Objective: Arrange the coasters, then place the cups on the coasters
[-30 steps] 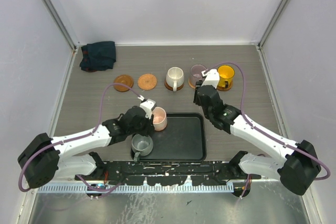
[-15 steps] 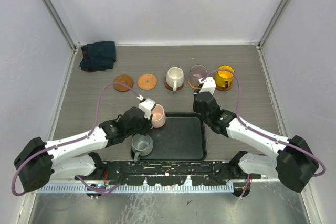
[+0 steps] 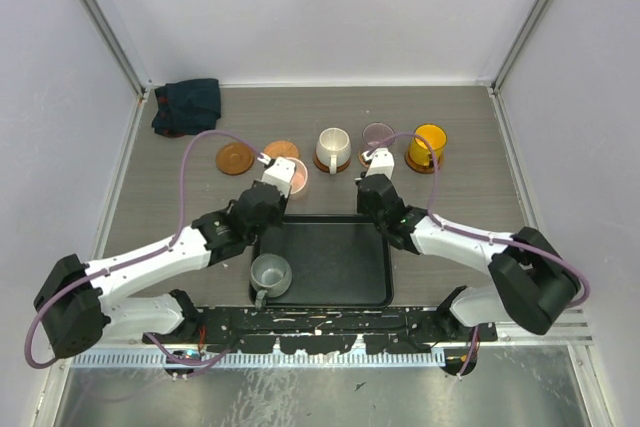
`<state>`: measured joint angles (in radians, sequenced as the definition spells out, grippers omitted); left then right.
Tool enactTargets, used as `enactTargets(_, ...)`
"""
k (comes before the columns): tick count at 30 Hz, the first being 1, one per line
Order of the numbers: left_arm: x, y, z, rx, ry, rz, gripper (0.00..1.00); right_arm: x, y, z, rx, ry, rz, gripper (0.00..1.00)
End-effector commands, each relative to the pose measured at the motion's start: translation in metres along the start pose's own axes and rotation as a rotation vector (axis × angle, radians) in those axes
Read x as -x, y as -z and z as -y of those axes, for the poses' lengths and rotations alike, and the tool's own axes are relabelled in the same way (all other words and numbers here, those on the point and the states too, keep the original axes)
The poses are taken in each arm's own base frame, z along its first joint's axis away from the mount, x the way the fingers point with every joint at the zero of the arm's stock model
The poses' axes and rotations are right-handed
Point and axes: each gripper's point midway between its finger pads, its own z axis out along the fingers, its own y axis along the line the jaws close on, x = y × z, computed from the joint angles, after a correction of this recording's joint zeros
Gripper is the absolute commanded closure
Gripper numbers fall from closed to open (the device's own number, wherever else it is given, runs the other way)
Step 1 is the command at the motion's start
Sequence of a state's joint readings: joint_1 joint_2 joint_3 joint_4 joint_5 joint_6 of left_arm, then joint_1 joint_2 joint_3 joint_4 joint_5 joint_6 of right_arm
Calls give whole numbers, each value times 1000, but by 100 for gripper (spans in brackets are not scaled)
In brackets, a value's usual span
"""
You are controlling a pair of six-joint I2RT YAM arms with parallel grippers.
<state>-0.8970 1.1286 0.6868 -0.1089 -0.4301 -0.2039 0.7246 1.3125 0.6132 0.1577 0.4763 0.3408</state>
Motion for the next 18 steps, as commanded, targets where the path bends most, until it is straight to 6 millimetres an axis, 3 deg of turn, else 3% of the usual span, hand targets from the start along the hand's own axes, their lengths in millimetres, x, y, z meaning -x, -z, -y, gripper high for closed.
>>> enactTargets(1,76,-4,-21,144,49,178,100,33,-14,-26,65,-25,95,99)
enactTargets(9,87,-27,-62,237,143,156,100,32,-33,-44,103,-4,88,99)
enactTargets(10,79,-37,-65,250,138,124,100,32,-34,-44,105,-8,86,99)
enactTargets(18,80,-68,-84,282,198,86,100,28,-30,-42,106,-21,80,99)
